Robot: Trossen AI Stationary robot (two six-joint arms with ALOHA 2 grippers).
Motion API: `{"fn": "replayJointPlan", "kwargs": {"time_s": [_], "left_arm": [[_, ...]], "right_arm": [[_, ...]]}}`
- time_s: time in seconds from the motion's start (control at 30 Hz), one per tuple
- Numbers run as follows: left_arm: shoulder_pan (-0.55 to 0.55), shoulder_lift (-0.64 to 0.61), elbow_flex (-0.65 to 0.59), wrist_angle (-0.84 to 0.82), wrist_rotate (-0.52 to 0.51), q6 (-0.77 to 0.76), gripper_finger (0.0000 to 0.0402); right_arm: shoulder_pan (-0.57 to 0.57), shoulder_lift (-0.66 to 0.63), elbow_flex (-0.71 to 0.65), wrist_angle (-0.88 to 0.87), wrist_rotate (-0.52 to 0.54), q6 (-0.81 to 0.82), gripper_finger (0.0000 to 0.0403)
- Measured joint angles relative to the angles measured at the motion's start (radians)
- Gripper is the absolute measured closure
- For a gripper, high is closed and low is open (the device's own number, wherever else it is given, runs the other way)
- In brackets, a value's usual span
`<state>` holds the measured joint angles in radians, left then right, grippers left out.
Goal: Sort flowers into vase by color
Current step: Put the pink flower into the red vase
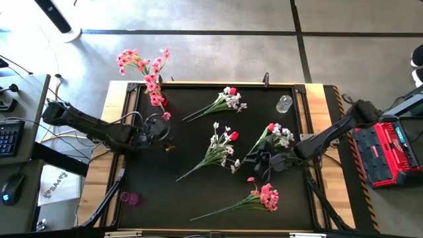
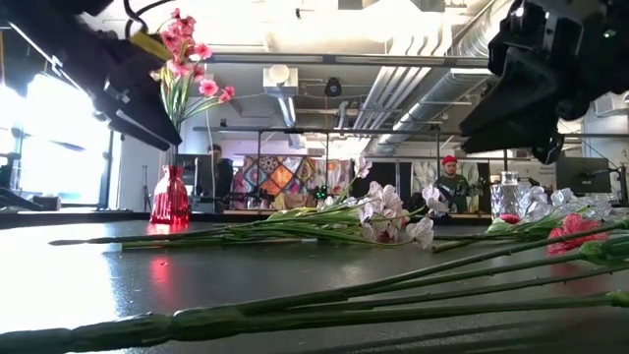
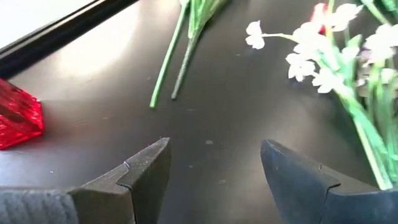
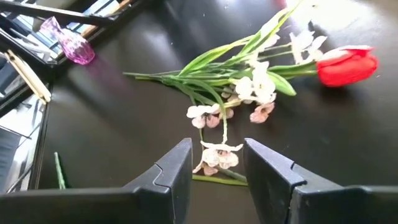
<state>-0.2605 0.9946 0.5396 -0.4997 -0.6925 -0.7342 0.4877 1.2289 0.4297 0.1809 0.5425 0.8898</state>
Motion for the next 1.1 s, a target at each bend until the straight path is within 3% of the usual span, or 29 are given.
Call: {"fn": "replayJointPlan", "kwargs": {"time_s": [0.33,0.63,0.83,1.1], "left_arm": [[-0.208,0.021,0.000,0.021,-0.055,-0.127,0.0165],[-0.306,0.153,0.000,0.256,-0.004,0.026,0.0165],[-0.358,0.256,0.000,0.441,0.034,0.047,0.0165],[-0.436,0.404,0.000,0.720,0.065,0.064,0.0165]], "right_arm": [[-0.017,0.144,0.000,0.223,-0.005,-0.102,0.0272],[-0.100,0.187,0.001,0.437,-0.134,-0.295,0.0272],[-0.098,0.187,0.092,0.342,-0.245,-0.344,0.0272],[0.000,0.213,0.316,-0.014,-0.256,-0.460,0.0272]]}}
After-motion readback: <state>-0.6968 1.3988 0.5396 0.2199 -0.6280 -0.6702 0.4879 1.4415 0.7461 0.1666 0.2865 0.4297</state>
